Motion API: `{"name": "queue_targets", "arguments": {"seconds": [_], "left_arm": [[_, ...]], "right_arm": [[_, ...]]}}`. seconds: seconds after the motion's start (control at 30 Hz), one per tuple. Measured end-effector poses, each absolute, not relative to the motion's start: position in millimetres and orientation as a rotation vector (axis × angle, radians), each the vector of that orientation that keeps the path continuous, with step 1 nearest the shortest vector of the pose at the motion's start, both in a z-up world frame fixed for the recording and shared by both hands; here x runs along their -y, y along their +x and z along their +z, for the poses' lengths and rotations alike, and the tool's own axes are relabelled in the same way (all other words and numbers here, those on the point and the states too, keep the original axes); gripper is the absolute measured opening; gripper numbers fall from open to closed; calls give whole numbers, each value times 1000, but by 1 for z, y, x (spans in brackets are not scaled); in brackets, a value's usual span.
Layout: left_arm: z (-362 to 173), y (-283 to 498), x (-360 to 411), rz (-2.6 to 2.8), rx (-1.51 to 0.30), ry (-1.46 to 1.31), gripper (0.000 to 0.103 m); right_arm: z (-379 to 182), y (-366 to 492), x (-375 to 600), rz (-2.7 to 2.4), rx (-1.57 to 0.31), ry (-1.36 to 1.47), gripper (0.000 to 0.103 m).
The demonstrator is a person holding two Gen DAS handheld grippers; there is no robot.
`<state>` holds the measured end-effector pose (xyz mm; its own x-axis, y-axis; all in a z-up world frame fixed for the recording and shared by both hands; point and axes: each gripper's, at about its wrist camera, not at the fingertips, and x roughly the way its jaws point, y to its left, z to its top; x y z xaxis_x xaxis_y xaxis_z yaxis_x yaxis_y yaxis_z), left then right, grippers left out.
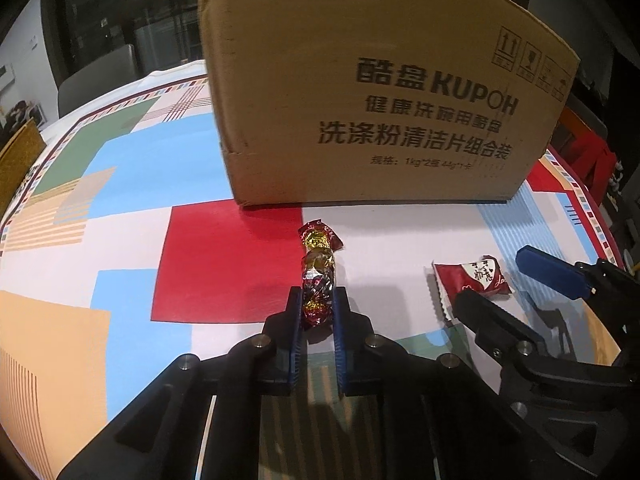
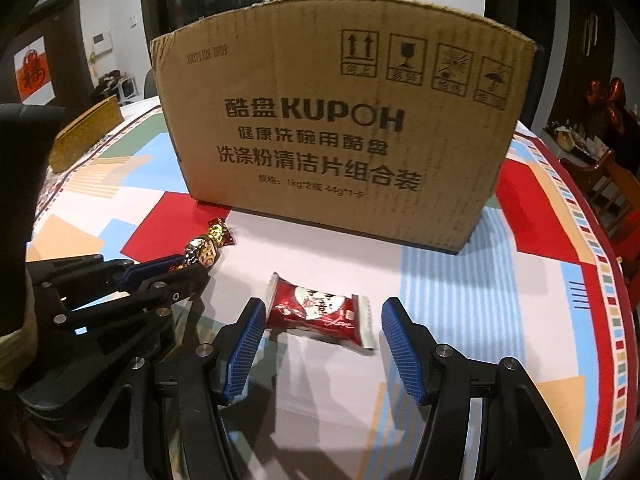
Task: Organize snacks
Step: 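Grasp the gold foil chocolates with the left tool while the right tool grasps the red Love packet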
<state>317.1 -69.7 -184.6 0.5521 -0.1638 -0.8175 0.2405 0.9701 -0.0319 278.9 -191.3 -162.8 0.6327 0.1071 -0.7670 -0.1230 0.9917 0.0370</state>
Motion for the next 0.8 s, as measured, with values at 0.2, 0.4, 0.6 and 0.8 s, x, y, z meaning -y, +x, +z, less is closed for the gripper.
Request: {"name": "queue_targets", "arguments": {"seconds": [0.2,0.4,0.6,0.8], "left_arm": [[-184,315,61,-232,-956,77,15],[-183,316,61,-230,-958,73,15],[-181,314,63,-236,-953,77,15],[-174,310,64,-236,-942,76,15]], "right_arm": [[-169,285,186,124,-896,-11,62],[-176,289,185,104,-915,-2,54],[-175,290,189,90,-909,6,48],[-164,287,195,80,-883,8,45]]}}
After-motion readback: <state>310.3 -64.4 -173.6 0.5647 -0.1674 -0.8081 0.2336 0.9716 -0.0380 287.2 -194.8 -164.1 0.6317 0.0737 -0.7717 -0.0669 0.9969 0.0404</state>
